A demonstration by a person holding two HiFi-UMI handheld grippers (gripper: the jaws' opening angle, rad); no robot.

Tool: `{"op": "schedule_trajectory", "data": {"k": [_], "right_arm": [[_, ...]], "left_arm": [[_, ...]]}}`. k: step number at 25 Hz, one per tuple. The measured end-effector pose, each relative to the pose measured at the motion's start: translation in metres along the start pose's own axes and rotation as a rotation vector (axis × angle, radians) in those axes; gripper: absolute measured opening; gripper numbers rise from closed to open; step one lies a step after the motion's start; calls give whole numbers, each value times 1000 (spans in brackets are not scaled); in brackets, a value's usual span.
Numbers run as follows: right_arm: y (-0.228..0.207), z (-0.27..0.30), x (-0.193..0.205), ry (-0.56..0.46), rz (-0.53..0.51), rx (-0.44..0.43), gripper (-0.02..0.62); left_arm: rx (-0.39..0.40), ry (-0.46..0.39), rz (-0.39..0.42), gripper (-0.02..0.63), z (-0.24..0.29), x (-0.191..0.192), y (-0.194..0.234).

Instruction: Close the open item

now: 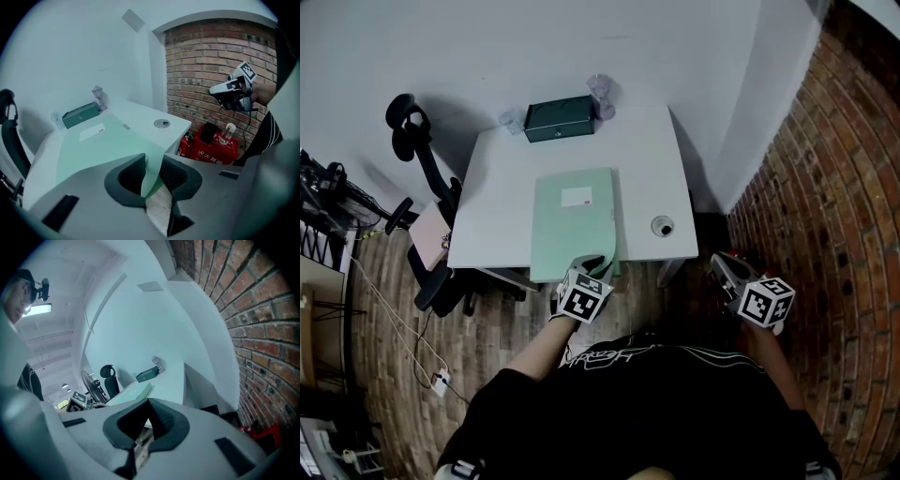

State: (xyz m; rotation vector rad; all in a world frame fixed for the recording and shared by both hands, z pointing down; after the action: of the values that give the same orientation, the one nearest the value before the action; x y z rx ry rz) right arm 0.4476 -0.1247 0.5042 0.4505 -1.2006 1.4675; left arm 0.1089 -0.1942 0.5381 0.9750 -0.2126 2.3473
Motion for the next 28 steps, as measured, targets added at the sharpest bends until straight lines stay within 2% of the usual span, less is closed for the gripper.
{"op": "schedule_trajectory", "data": {"k": [7,9,11,12,14,15,20,26,28], "right_arm": [[1,1,3,2,10,-1,5],[1,-1,5,3,8,4,5],[1,-2,7,10,6,6,5],[1,-2,9,14,5,5,5],[5,-4,13,20,4,-3,5],[9,-5,13,21,2,-11,5],[41,-13,13,14,-29,-82,5],[97,-32,24,33,-11,-206,5],[119,-42,28,26,-7,-269,5]], "left_arm": [[53,28,8,132,5,2,1],[69,42,34,152,5,1,0],[106,44,46,163,8,0,-2],[143,37,22,188,9,1,-3],[211,1,-57,295,9,3,-3],[223,-21,-79,299,7,2,-3],[211,-111,-43,301,-26,-8,-16],[242,-330,-130,293,-101,-6,-44],[267,-389,-159,237,-128,2,-59]]}}
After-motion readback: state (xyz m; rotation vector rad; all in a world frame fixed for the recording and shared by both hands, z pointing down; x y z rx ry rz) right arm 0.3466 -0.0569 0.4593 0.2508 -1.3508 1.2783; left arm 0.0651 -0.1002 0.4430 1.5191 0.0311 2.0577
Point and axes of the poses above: the fingertips, and each gripper's own axes: z forward along the fingers, y to its left, x out of its underside, the point moved 10 cm from there along -z, backward along the fingers, and after that the axes turned 12 degrees about x, right-handed, at the moved point
